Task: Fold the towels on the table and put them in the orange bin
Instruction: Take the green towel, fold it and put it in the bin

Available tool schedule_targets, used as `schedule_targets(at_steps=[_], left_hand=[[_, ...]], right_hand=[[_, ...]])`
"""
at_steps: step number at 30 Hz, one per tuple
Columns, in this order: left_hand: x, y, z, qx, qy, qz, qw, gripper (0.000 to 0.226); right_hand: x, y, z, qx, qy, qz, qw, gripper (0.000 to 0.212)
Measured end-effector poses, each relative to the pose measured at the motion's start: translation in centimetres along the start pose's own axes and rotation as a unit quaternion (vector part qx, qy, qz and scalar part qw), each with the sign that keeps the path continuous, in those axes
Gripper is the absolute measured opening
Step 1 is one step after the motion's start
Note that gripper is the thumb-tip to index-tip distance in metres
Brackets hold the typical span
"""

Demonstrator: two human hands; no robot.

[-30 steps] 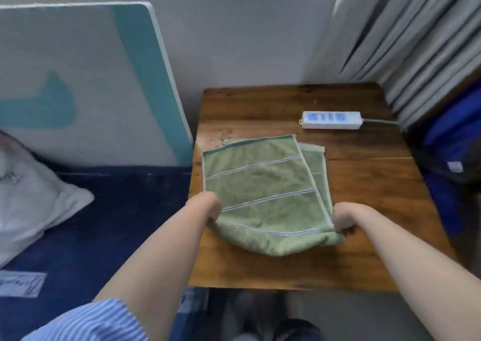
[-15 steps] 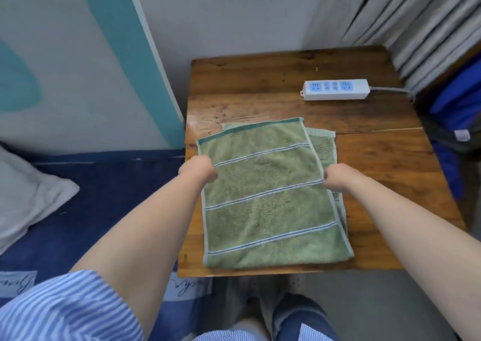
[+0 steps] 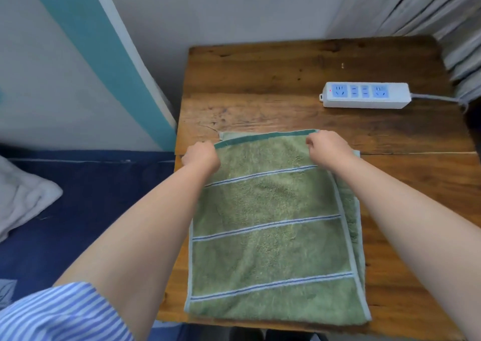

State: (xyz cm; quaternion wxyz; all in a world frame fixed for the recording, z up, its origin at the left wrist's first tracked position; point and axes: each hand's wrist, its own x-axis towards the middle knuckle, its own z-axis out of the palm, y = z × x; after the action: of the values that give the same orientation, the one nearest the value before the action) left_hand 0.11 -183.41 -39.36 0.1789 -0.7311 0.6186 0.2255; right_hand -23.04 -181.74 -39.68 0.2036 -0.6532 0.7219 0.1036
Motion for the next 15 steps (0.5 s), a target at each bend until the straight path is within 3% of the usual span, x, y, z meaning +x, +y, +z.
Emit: schedule_targets(at_steps=[5, 11, 15], left_hand=[[3.6, -0.5, 2.4, 0.035, 0.035, -0.010, 0.999, 0.038], [5.5, -1.3, 1.7, 0.063, 0.034, -0.025, 0.997, 0.031], [5.1, -1.3, 0.0, -0.054, 0.008, 0.078, 0.996, 0.024]], right_hand=[[4.3, 1.1, 1.8, 0.003, 0.027, -0.021, 0.999, 0.047], [6.4, 1.8, 1.4, 0.008, 0.045, -0.045, 0.998, 0.026], [5.1, 4.0, -0.2, 0.099, 0.045, -0.067, 0.992, 0.018]])
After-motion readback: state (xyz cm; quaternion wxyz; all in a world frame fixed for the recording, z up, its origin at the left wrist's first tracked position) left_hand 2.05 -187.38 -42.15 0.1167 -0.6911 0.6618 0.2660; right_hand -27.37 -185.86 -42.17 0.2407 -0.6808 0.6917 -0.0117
